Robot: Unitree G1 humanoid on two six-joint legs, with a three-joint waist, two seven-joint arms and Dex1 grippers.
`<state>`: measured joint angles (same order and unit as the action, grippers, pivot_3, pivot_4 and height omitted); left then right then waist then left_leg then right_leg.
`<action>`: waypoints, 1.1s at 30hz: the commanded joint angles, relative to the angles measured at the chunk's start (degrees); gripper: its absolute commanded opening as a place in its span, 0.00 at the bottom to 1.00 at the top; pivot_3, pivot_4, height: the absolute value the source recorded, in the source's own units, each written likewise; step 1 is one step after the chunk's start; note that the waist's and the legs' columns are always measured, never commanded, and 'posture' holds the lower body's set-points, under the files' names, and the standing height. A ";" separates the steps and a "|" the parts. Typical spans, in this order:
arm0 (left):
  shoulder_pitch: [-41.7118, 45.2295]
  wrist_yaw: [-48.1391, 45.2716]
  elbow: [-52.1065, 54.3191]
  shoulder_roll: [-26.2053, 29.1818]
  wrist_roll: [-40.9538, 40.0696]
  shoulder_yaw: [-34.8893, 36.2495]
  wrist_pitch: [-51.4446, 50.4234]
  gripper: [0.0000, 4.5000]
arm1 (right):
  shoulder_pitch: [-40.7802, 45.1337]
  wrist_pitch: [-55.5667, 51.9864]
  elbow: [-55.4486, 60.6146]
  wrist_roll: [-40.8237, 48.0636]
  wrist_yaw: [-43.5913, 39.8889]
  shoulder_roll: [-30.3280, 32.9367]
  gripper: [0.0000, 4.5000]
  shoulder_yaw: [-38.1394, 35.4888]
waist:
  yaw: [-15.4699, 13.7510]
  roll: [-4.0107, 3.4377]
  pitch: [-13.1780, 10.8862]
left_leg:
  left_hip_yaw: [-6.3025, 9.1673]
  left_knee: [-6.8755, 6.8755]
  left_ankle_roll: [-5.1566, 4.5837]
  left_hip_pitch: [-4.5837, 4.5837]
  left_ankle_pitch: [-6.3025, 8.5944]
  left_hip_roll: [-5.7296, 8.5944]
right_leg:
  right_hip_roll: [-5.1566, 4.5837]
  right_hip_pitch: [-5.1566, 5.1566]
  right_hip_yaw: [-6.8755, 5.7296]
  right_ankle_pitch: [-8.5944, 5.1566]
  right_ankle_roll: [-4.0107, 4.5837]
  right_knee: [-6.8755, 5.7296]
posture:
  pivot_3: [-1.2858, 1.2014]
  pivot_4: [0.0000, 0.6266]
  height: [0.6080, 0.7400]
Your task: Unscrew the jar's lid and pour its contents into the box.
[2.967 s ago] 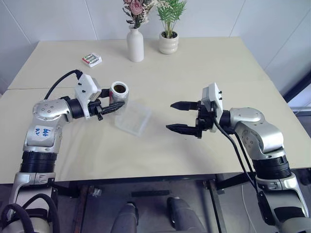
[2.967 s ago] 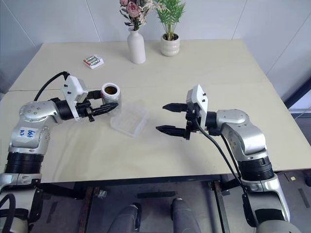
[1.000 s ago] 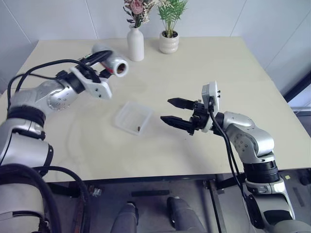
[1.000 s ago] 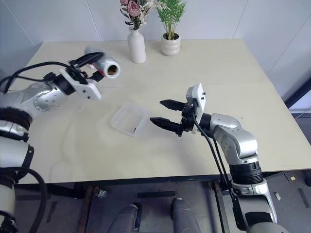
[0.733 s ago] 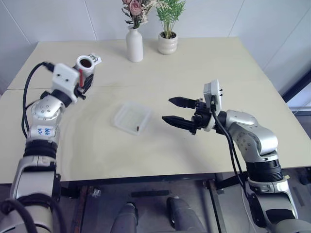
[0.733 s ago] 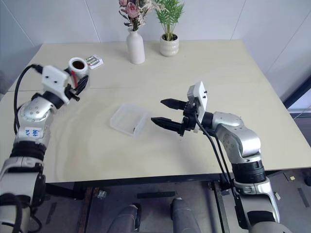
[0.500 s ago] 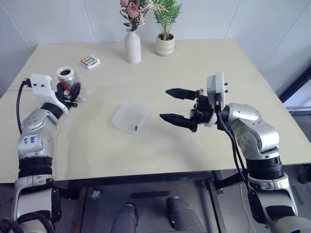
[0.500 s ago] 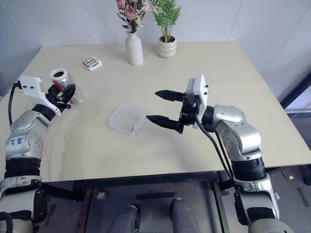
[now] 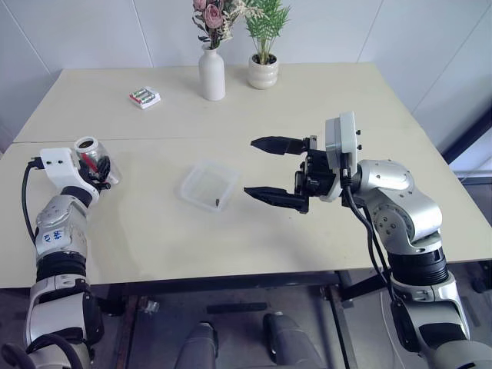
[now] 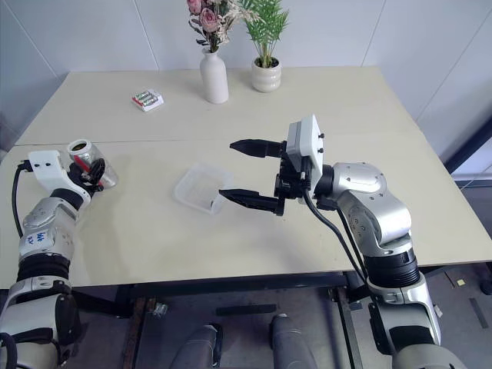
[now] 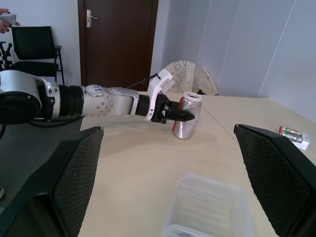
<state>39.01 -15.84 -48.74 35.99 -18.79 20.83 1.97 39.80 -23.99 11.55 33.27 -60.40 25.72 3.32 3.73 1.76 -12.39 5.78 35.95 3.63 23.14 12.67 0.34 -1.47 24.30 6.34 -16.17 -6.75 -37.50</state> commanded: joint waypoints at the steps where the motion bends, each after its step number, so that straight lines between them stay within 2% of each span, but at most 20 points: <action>1: 1.93 -1.11 -2.09 -0.39 0.32 0.98 3.20 0.49 | 0.39 0.46 1.52 0.64 0.55 0.51 0.99 -1.36 | -0.26 0.00 0.00 | 0.00 -0.01 0.00 0.00 0.00 0.00 | 0.00 0.00 0.00 0.00 0.00 0.01 | 0.52 0.24 1.00; 2: 2.12 -1.06 -2.30 -0.37 0.82 0.71 3.95 0.49 | 0.33 0.33 1.51 0.67 0.56 0.59 0.99 -1.34 | -0.35 0.00 0.00 | 0.00 -0.02 0.00 0.00 0.00 0.00 | 0.00 0.00 0.00 0.00 0.00 0.01 | 0.52 0.24 1.00; 7: 1.97 -2.55 -0.50 -0.59 0.34 1.08 4.50 0.79 | -0.09 0.08 1.62 0.71 0.56 0.93 1.00 -1.22 | -0.48 0.00 0.00 | 0.01 -0.03 0.02 0.02 0.01 0.00 | 0.00 0.00 0.00 0.00 -0.01 0.04 | 0.52 0.24 1.00; 10: -0.50 -3.74 5.15 0.00 0.27 1.03 3.69 0.99 | -0.55 -0.06 1.72 0.93 0.28 1.41 1.00 -1.35 | -0.47 0.00 0.00 | 0.01 -0.05 0.02 0.03 0.01 -0.02 | 0.00 0.01 -0.01 0.00 -0.01 0.05 | 0.52 0.24 1.00; 17: -12.58 -5.85 26.21 2.15 -1.04 2.48 -4.33 0.99 | -1.28 0.32 1.71 0.96 -0.07 2.35 1.00 -1.75 | -0.37 0.00 0.00 | -0.04 -0.28 0.04 0.01 0.02 -0.06 | -0.02 0.08 0.04 -0.02 0.03 0.10 | 0.52 0.24 1.00; 20: -20.12 -5.66 34.16 4.58 -1.41 6.18 -8.05 0.99 | -2.07 0.67 1.69 0.86 -0.44 3.13 1.00 -2.23 | -0.18 0.00 0.00 | -0.05 -0.36 0.05 0.01 0.03 -0.09 | -0.01 0.12 0.05 -0.04 0.08 0.14 | 0.52 0.24 1.00; 25: -29.64 -6.42 42.43 6.20 -1.11 9.06 -12.61 0.99 | -2.94 1.26 0.64 0.81 -1.46 4.76 1.00 -3.45 | -0.39 0.00 0.00 | -0.06 -0.45 0.05 0.00 0.03 -0.11 | -0.01 0.14 0.02 -0.10 0.17 0.20 | 0.52 0.24 1.00; 29: -34.67 -6.50 42.36 7.19 -0.37 12.19 -12.94 0.99 | -3.12 1.64 -0.92 0.21 -1.84 5.84 1.00 -3.66 | -0.39 0.00 0.00 | -0.11 -0.52 0.05 -0.01 0.03 -0.10 | -0.04 0.09 0.05 -0.09 0.17 0.42 | 0.52 0.24 1.00; 32: -36.63 -9.72 45.18 7.72 -0.11 10.93 -12.00 0.99 | -3.25 1.20 -0.69 0.46 -2.02 6.60 1.00 -3.99 | -0.47 0.00 0.00 | -0.11 -0.54 0.05 0.01 0.03 -0.13 | 0.00 0.08 0.03 -0.08 0.18 0.51 | 0.52 0.24 1.00; 33: -38.37 -13.57 47.61 8.79 0.01 9.85 -10.03 0.99 | -3.84 1.28 -0.35 0.16 -2.48 7.85 1.00 -4.51 | -0.50 0.00 0.00 | -0.11 -0.56 0.05 0.01 0.03 -0.13 | 0.00 0.08 0.04 -0.09 0.19 0.54 | 0.52 0.24 1.00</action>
<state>2.15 -25.42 -6.00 42.75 -18.97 30.92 -10.90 36.52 -23.57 9.92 33.05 -62.02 31.61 1.17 3.23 1.76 -12.39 5.66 35.35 3.68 23.15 12.71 0.21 -1.48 24.37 6.38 -16.26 -6.56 -36.90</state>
